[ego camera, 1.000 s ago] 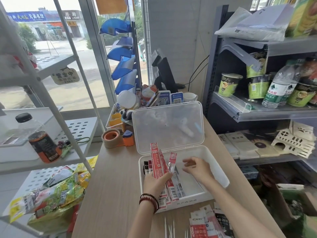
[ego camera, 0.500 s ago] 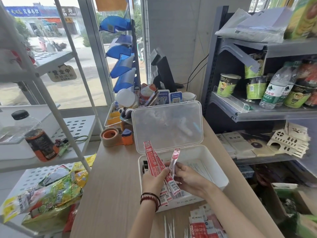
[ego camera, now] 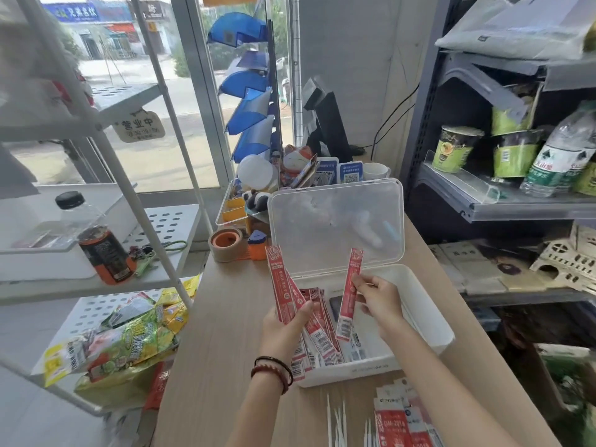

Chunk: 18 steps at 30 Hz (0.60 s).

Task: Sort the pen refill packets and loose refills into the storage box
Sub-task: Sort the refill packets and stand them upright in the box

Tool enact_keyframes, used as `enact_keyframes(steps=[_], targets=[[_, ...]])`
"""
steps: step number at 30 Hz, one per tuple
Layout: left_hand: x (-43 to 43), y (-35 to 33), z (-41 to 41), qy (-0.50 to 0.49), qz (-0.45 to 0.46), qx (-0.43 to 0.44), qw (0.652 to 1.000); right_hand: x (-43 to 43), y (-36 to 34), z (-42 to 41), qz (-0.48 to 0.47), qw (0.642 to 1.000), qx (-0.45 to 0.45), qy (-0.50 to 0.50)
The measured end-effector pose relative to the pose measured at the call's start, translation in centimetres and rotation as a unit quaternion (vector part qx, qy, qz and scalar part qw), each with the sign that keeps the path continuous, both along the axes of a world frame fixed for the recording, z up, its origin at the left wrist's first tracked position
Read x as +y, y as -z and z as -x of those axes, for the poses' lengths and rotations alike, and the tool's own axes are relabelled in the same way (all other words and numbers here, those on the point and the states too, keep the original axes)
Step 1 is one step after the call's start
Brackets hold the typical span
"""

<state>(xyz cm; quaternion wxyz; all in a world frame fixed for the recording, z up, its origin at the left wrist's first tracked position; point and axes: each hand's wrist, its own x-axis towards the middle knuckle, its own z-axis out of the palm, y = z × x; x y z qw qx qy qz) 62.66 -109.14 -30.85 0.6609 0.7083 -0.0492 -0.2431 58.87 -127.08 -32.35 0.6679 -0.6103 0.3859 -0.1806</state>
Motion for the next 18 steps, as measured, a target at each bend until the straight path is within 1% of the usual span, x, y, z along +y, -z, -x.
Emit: enact_keyframes(steps=[3,8,11,15,18], targets=[[0.0,0.5,0.2,-0.009,0.01,0.014,1.0,1.1,0.8,0.1,0.059,0.994,0.057,-0.071],[0.3,0.8,-0.2,-0.034,0.023,0.063,0.997,3.1,2.2,-0.7,0.186,0.971,0.109,-0.103],[0.5,1.0,-0.2,-0.036,0.019,0.071,0.997,3.3,2.9,-1.1,0.205,0.962,0.132,-0.125],[0.4,1.2,-0.1,-0.044,0.011,0.076,0.996,3.0,3.6,-1.2,0.208,0.959,0.147,-0.127],[0.5,1.3,-0.3,-0.043,0.015,0.087,0.995,2.8,3.9,-1.3,0.253,0.941,0.186,-0.124]])
